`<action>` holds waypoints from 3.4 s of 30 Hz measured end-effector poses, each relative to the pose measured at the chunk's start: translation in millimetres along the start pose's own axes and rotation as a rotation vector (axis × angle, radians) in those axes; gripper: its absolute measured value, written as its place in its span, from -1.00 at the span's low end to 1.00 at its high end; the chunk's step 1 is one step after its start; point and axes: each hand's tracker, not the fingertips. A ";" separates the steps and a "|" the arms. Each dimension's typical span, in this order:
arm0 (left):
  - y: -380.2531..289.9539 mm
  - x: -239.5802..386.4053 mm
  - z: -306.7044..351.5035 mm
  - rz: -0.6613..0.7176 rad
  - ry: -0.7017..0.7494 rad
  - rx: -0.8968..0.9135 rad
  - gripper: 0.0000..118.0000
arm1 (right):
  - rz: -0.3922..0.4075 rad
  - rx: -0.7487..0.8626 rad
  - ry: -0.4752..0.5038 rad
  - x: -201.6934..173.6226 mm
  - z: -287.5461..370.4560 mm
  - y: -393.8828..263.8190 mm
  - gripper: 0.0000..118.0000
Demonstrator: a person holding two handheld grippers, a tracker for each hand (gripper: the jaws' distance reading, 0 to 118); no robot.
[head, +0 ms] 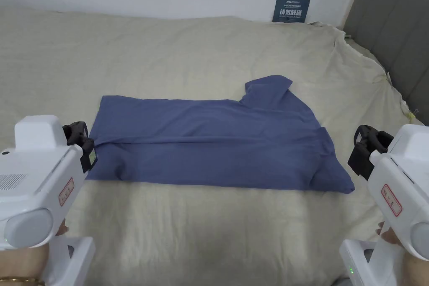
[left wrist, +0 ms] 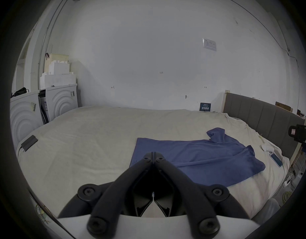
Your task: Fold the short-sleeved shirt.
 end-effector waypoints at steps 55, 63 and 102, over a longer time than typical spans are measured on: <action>5.1 -66.8 -160.2 0.261 0.011 -0.650 -1.00 | -0.010 -0.712 0.012 45.4 -173.5 3.5 -0.45; -4.7 -63.7 -161.5 0.243 0.046 -0.673 -1.00 | -0.073 -0.973 -0.163 72.2 -228.4 -52.7 0.87; -81.5 -107.5 -34.5 0.389 0.087 -0.763 -0.99 | -0.132 -0.940 0.011 110.3 -86.4 -77.9 -0.89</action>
